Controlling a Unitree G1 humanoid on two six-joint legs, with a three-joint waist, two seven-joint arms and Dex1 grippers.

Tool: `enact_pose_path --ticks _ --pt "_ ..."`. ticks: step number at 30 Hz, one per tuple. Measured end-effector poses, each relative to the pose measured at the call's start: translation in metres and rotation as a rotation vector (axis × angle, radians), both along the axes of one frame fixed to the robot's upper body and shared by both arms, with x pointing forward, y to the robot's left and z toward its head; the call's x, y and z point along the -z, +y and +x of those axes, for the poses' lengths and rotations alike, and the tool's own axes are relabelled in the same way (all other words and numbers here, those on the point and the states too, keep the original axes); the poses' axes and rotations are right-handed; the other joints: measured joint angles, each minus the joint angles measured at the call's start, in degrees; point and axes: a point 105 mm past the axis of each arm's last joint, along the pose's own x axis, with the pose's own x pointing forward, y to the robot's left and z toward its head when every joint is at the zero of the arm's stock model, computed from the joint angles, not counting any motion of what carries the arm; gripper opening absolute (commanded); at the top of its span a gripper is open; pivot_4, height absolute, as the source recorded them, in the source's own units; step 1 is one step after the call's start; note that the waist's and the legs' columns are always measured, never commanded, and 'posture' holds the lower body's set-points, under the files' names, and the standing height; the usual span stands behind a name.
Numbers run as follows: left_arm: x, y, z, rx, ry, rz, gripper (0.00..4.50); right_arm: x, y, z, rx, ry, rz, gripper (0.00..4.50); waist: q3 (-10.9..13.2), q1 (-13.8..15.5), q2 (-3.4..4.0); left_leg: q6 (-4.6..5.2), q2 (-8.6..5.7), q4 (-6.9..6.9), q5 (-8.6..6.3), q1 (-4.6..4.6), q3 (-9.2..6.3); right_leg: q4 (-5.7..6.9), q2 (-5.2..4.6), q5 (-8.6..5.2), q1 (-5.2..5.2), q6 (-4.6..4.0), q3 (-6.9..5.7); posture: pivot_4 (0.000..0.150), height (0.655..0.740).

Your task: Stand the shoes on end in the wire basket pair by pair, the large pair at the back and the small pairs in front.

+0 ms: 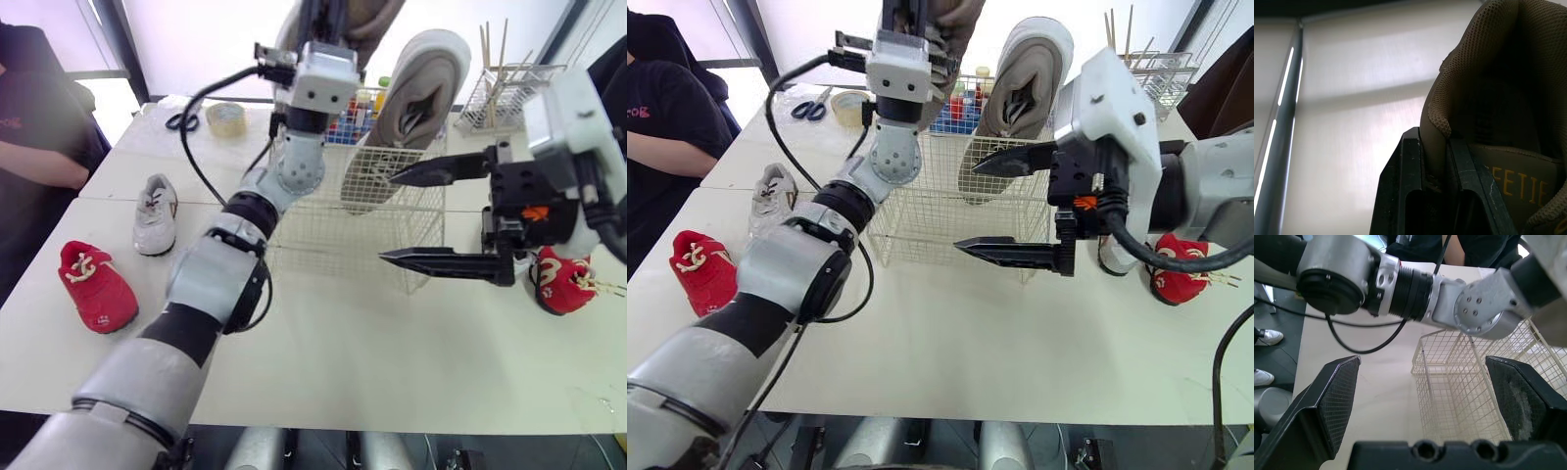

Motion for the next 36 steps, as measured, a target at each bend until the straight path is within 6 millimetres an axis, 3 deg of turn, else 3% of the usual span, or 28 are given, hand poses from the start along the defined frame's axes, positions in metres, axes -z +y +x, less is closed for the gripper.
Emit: enact_pose_path --ticks 4,16,19,25,28,36 --pt "0.032 0.014 0.024 0.039 0.221 -0.087 0.05 0.001 0.002 0.002 -0.010 -0.002 0.003 4.50 0.00 -0.36 0.00 0.00 0.02 0.00 0.00 -0.01 0.04 0.01 0.00 0.00 -0.05 0.00 0.00 0.150 0.7400" --pt "0.043 0.032 0.034 0.165 0.326 -0.220 0.05 0.003 0.009 0.016 -0.065 -0.057 0.039 4.50 -0.45 -0.32 0.45 0.18 0.06 0.42 -0.11 0.15 0.05 0.08 0.05 0.00 0.29 0.00 -0.01 0.150 0.7400" --pt "0.050 0.035 0.031 0.191 0.330 -0.228 1.27 0.003 0.012 0.019 -0.085 -0.075 0.058 4.50 -0.68 -0.33 0.54 0.23 0.07 0.41 -0.15 0.38 0.05 0.07 0.06 0.00 0.50 0.00 -0.01 0.150 0.7400" --pt "0.070 0.041 0.025 0.196 0.373 -0.190 4.30 0.002 0.015 0.027 -0.121 -0.110 0.089 4.50 -1.06 -0.33 0.74 0.29 0.08 0.25 -0.22 1.03 0.08 -0.02 0.06 -0.01 1.04 -0.01 0.02 0.150 0.7400" --pt "0.092 0.057 0.021 0.175 0.440 -0.190 4.44 0.003 0.018 0.030 -0.144 -0.118 0.105 4.50 -1.06 -0.47 0.74 0.28 0.11 0.22 -0.21 0.96 0.12 0.02 0.08 -0.01 0.89 -0.01 0.08 0.150 0.7400" --pt "0.097 0.080 0.000 0.262 0.578 -0.153 4.44 0.007 0.022 0.040 -0.185 -0.120 0.123 4.50 -1.05 -0.38 0.74 0.27 0.11 0.20 -0.20 0.92 0.12 -0.01 0.08 -0.01 0.85 -0.02 0.10 0.150 0.7400"
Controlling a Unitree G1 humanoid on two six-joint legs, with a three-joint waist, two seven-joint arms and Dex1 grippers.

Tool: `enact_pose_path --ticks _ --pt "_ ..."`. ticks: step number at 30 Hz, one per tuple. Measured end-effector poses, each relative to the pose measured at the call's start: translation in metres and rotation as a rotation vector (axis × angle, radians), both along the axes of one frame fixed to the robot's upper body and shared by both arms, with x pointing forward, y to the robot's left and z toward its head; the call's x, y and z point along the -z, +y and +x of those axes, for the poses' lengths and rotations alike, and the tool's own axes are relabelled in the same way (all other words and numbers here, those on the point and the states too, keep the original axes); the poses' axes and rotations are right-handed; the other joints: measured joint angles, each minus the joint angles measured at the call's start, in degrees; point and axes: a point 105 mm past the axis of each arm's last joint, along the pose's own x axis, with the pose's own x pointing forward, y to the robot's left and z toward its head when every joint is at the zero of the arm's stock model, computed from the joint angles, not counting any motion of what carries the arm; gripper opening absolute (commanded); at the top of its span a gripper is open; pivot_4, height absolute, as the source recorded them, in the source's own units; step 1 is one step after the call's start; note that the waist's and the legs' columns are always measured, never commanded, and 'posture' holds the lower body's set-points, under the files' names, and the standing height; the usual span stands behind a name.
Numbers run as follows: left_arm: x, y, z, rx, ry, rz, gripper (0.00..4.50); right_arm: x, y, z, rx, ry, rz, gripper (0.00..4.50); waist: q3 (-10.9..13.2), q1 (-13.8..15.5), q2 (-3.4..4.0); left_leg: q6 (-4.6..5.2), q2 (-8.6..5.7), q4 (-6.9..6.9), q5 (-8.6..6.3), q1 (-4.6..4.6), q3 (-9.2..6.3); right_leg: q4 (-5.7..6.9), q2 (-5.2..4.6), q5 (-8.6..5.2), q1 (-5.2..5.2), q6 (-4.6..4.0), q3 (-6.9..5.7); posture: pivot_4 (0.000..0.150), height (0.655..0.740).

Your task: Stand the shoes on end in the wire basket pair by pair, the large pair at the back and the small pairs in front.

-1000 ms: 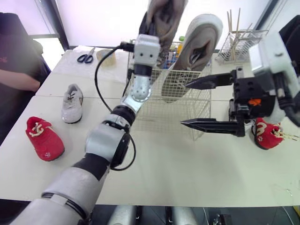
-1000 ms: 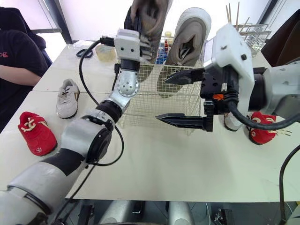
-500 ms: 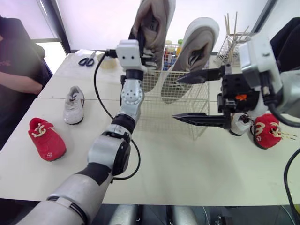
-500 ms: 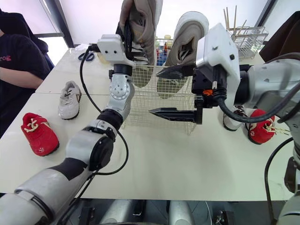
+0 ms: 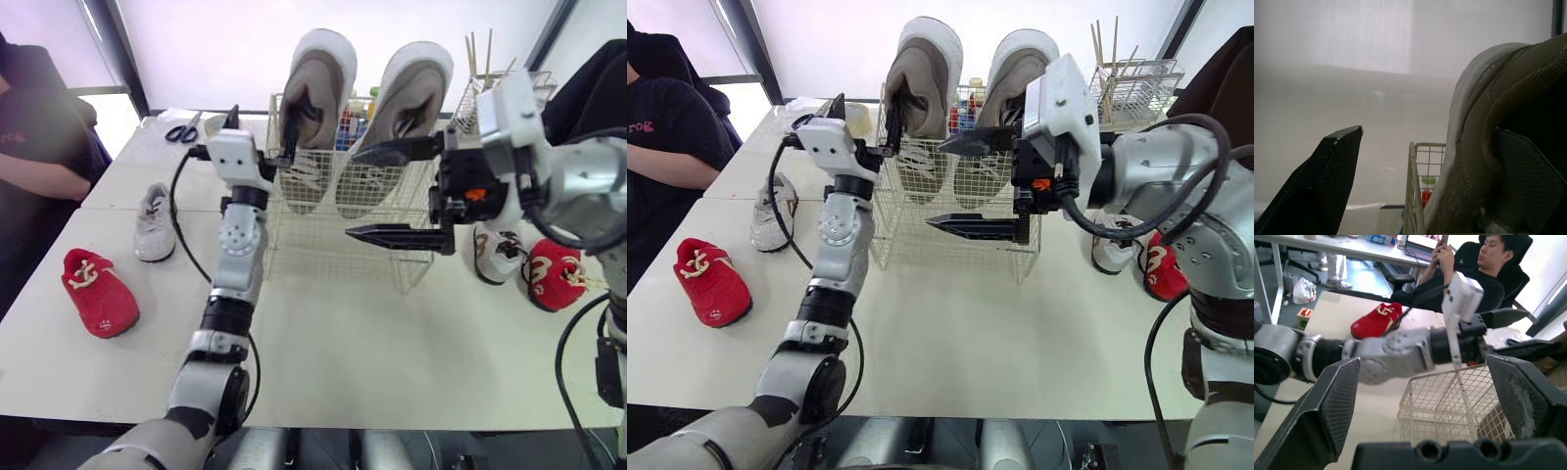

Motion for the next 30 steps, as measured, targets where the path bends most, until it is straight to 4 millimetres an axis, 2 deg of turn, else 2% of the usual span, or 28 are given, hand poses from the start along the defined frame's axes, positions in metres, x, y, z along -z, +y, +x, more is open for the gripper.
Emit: enact_pose_path --ticks 5,9,13,17,20,22,25,30 --pt "0.000 0.009 -0.020 0.097 0.077 0.044 4.44 0.002 -0.001 0.003 -0.011 -0.002 -0.010 4.50 0.00 0.03 0.00 0.00 -0.01 0.00 -0.01 0.00 -0.01 -0.04 -0.01 0.00 0.01 -0.01 0.00 0.150 0.7400" --pt "-0.006 0.023 -0.042 0.192 0.147 0.061 4.44 0.006 -0.015 0.012 0.054 0.014 -0.018 4.50 0.00 0.07 0.00 -0.03 0.01 -0.12 0.01 0.03 -0.01 -0.05 -0.01 -0.01 -0.03 -0.02 0.01 0.150 0.7400" --pt "-0.017 0.040 -0.063 0.338 0.246 0.147 4.44 -0.002 -0.043 0.027 0.238 0.006 0.019 4.50 0.02 -0.04 0.00 -0.05 0.02 -0.20 0.01 0.05 0.00 -0.09 0.00 -0.02 -0.10 -0.04 0.01 0.150 0.7400" --pt "-0.018 0.053 -0.087 0.490 0.366 0.259 4.44 -0.012 -0.087 0.048 0.541 0.024 0.115 4.50 0.02 0.03 0.01 -0.11 0.02 -0.39 0.05 0.13 0.00 -0.18 -0.01 -0.07 -0.20 -0.13 0.03 0.150 0.7400" --pt "-0.010 0.057 -0.104 0.616 0.472 0.351 4.44 0.015 -0.131 0.058 0.847 0.129 0.083 4.50 0.02 0.19 0.02 -0.13 0.00 -0.45 0.06 0.13 -0.03 -0.23 -0.03 -0.19 -0.20 -0.35 0.04 0.150 0.7400" --pt "-0.008 0.056 -0.111 0.681 0.501 0.373 4.44 0.033 -0.151 0.059 0.992 0.192 0.064 4.50 0.02 0.12 0.03 -0.15 0.01 -0.46 0.09 0.13 -0.01 -0.23 -0.03 -0.19 -0.14 -0.35 0.06 0.150 0.7400" --pt "-0.005 0.048 -0.123 0.810 0.511 0.409 4.44 0.054 -0.162 0.053 1.152 0.227 0.099 4.50 0.01 0.01 0.03 -0.20 0.04 -0.57 0.11 0.13 0.00 -0.21 -0.02 -0.20 -0.06 -0.36 0.08 0.150 0.7400" --pt "0.006 0.035 -0.130 0.922 0.541 0.456 4.44 0.107 -0.167 0.045 1.362 0.307 0.156 4.50 0.01 0.02 0.06 -0.27 0.05 -0.65 0.16 0.12 0.02 -0.17 -0.01 -0.19 -0.14 -0.35 0.12 0.150 0.7400"
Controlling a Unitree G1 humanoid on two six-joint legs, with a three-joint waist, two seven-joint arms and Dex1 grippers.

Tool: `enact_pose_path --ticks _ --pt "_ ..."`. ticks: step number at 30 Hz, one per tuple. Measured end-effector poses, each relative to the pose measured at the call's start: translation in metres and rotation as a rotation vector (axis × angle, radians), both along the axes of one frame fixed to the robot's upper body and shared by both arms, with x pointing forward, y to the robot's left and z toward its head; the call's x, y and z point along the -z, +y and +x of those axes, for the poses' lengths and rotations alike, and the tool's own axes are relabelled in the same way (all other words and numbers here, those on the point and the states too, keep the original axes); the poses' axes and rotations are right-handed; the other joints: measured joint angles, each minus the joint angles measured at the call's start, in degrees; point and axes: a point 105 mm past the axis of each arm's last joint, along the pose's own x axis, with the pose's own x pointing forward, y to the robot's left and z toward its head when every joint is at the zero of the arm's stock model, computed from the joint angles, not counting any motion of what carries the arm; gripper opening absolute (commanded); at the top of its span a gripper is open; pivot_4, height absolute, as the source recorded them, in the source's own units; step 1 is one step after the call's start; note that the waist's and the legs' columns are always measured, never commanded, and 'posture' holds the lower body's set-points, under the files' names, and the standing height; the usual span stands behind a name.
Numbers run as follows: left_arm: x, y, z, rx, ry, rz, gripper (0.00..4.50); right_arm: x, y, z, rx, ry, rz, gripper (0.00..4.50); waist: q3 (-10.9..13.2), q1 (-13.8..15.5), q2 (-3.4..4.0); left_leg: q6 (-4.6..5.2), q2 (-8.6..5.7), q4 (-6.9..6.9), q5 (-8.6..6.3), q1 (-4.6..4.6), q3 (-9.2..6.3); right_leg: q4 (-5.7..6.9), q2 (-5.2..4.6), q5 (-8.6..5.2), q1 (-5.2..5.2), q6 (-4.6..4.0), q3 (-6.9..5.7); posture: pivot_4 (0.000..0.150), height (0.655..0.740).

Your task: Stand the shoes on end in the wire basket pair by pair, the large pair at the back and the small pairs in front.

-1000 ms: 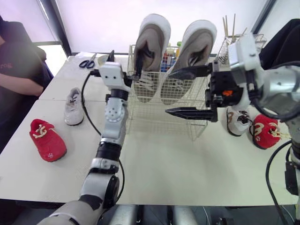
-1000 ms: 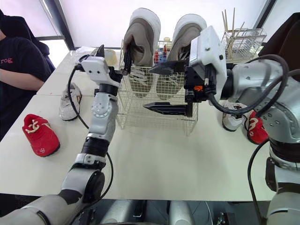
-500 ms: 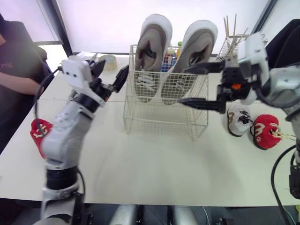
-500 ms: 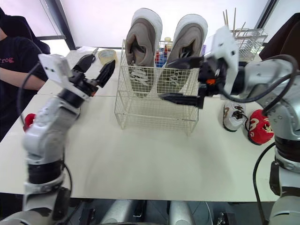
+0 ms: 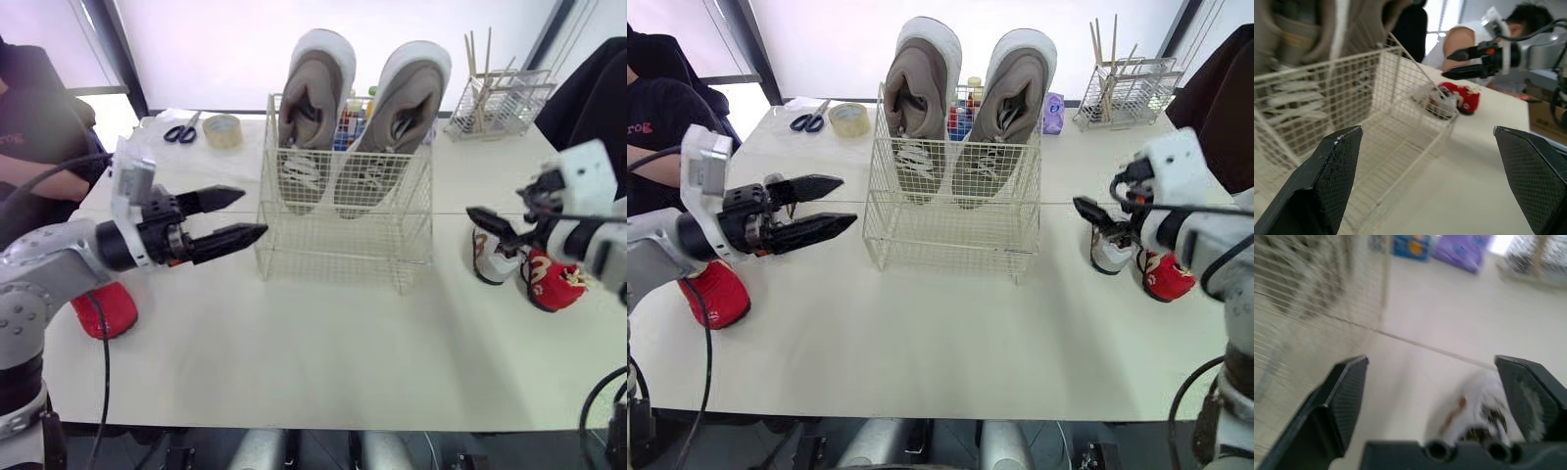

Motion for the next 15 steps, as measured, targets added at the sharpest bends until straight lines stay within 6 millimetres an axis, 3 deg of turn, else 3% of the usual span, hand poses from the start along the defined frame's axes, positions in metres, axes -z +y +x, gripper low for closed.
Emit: enact_pose_path --ticks 6,15 --pt "0.004 -0.004 0.003 0.015 -0.004 0.022 4.44 0.033 -0.013 0.006 0.223 -0.019 0.075 4.50 0.00 -0.07 0.02 -0.03 0.00 -0.01 0.01 0.04 0.00 0.00 0.02 -0.07 0.03 -0.13 0.00 0.150 0.7400" --pt "0.004 -0.006 0.004 -0.008 -0.024 0.037 4.44 0.061 -0.024 0.014 0.337 0.023 0.098 4.50 0.01 -0.05 0.04 -0.03 0.00 -0.03 0.02 0.04 0.00 -0.01 0.03 -0.04 0.02 -0.08 -0.01 0.150 0.7400"
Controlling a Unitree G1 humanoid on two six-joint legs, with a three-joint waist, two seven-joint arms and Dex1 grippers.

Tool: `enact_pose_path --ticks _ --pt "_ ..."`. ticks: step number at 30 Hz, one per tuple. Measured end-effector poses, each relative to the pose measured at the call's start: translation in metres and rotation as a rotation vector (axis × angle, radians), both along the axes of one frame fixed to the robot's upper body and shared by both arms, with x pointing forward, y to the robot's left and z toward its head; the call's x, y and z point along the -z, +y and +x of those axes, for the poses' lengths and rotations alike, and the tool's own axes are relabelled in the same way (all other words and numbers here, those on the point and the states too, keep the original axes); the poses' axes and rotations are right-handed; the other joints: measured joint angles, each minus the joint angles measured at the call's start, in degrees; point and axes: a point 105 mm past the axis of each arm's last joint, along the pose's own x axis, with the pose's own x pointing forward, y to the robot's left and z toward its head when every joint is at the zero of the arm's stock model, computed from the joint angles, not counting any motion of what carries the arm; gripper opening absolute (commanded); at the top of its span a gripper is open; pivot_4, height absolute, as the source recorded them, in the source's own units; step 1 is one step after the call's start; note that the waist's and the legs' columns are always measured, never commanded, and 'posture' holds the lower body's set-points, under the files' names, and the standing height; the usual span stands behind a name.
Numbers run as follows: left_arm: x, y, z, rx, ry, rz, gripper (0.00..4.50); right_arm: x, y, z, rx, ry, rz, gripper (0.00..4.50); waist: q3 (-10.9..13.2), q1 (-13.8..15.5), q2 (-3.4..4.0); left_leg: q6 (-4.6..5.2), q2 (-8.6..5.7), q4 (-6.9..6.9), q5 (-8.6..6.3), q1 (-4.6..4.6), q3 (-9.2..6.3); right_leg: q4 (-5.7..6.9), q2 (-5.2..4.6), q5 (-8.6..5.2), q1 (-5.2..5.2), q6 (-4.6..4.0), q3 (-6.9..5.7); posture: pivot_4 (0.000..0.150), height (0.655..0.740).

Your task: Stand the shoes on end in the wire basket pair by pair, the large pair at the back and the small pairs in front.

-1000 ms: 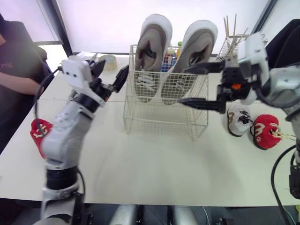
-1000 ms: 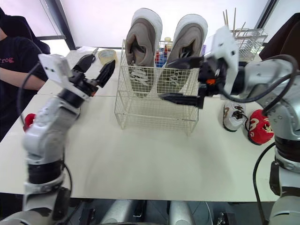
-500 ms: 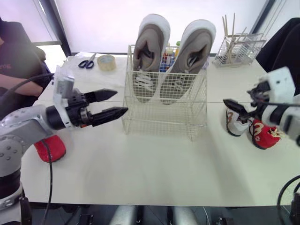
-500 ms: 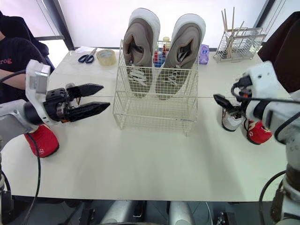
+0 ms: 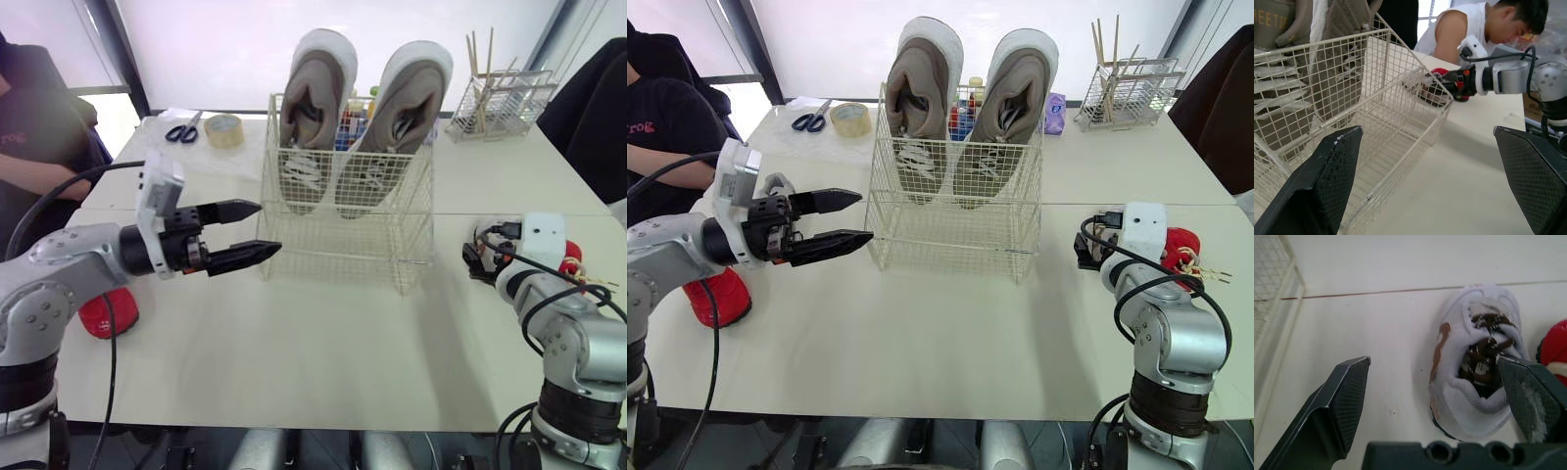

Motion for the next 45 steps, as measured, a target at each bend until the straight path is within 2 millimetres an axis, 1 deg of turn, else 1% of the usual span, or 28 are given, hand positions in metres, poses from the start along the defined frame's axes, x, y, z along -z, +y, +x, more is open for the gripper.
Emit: enact_pose_path --ticks 2,4,7,10,13,20,25,33,35,37,38,39,43,44,45 --pt "0.000 -0.001 -0.001 -0.004 -0.006 0.004 4.44 0.002 -0.004 0.000 0.021 0.000 -0.010 4.50 0.00 -0.03 0.00 0.00 0.01 0.00 0.00 0.00 0.00 0.00 0.01 0.00 0.00 -0.01 0.00 0.150 0.7400" --pt "-0.001 -0.002 -0.002 -0.002 -0.013 0.010 4.44 0.002 -0.005 0.001 0.027 -0.018 -0.003 4.50 0.00 -0.08 0.00 0.00 0.01 -0.01 0.00 0.00 0.00 0.00 0.01 0.00 -0.01 0.00 0.00 0.150 0.7400" --pt "0.000 -0.003 -0.003 -0.009 -0.017 0.015 4.44 -0.006 -0.002 0.004 0.011 -0.085 0.000 4.50 0.01 -0.12 0.01 -0.01 0.01 -0.03 0.00 0.00 0.00 0.00 0.02 0.05 -0.02 0.10 0.01 0.150 0.7400" --pt "0.001 -0.003 -0.003 -0.017 -0.016 0.015 4.44 -0.013 -0.003 0.003 0.004 -0.113 -0.023 4.50 0.01 -0.08 0.01 -0.01 0.02 -0.03 0.00 0.01 -0.01 0.00 0.02 0.05 0.00 0.09 0.00 0.150 0.7400" --pt "0.001 -0.003 -0.002 -0.023 -0.017 0.015 4.44 -0.009 -0.003 0.002 0.011 -0.099 -0.016 4.50 0.01 0.04 0.01 -0.01 0.01 -0.03 0.00 0.01 -0.02 -0.01 0.02 -0.03 0.00 -0.05 -0.01 0.150 0.7400" --pt "0.001 -0.003 0.000 -0.033 -0.030 0.017 4.44 -0.001 -0.008 0.001 0.054 -0.074 -0.018 4.50 0.01 -0.04 0.02 -0.02 0.02 -0.05 0.01 0.01 -0.02 -0.01 0.02 -0.03 -0.01 -0.06 0.00 0.150 0.7400" --pt "0.000 -0.004 -0.001 -0.034 -0.040 0.025 4.44 0.012 -0.008 0.003 0.078 -0.037 0.019 4.50 0.01 -0.06 0.02 -0.02 0.02 -0.05 0.01 0.01 -0.02 -0.02 0.02 -0.04 -0.01 -0.07 0.00 0.150 0.7400" --pt "0.000 -0.004 -0.001 -0.050 -0.046 0.028 4.44 0.015 -0.009 0.009 0.097 -0.013 0.034 4.50 0.01 -0.10 0.02 -0.02 0.02 -0.05 0.01 0.03 -0.02 -0.04 0.03 -0.04 0.00 -0.07 -0.01 0.150 0.7400" --pt "0.000 -0.004 0.000 -0.054 -0.048 0.029 4.50 0.017 -0.010 0.010 0.102 -0.005 0.034 3.96 0.01 -0.11 0.02 -0.02 0.02 -0.05 0.00 0.05 -0.03 -0.06 0.02 -0.04 -0.01 -0.07 -0.01 0.150 0.7400" --pt "0.000 -0.005 -0.001 -0.055 -0.051 0.031 4.50 0.018 -0.011 0.011 0.106 0.004 0.025 3.25 0.01 -0.11 0.01 -0.02 0.02 -0.05 0.00 0.07 -0.03 -0.07 0.02 -0.04 -0.01 -0.07 -0.02 0.150 0.7400" --pt "-0.001 -0.005 -0.001 -0.055 -0.053 0.031 4.50 0.018 -0.012 0.011 0.106 0.011 0.017 2.61 0.01 -0.11 0.01 -0.03 0.02 -0.05 0.00 0.08 -0.03 -0.08 0.02 -0.04 -0.01 -0.07 -0.02 0.150 0.7400" --pt "-0.001 -0.005 -0.001 -0.056 -0.054 0.032 4.50 0.019 -0.012 0.011 0.105 0.016 0.008 2.22 0.01 -0.12 0.01 -0.03 0.02 -0.05 0.00 0.09 -0.03 -0.08 0.02 -0.04 -0.02 -0.07 -0.02 0.150 0.7400" --pt "-0.001 -0.004 0.001 -0.068 -0.065 0.038 4.50 0.022 -0.010 0.013 0.058 0.048 -0.067 0.30 0.01 -0.12 0.01 -0.02 0.02 -0.08 0.00 0.09 -0.03 -0.09 0.02 -0.04 -0.01 -0.08 -0.02 0.150 0.7400" --pt "-0.001 -0.004 0.001 -0.071 -0.068 0.039 4.50 0.022 -0.010 0.013 0.052 0.054 -0.087 0.02 0.01 -0.11 0.01 -0.02 0.02 -0.10 0.00 0.09 -0.03 -0.12 0.02 -0.04 0.00 -0.08 -0.02 0.150 0.7400" --pt "-0.001 -0.004 0.001 -0.071 -0.071 0.039 4.50 0.022 -0.011 0.012 0.045 0.057 -0.107 0.02 0.01 -0.06 0.01 -0.02 0.03 -0.11 0.00 0.09 -0.04 -0.14 0.02 -0.04 -0.01 -0.08 -0.03 0.150 0.7400"
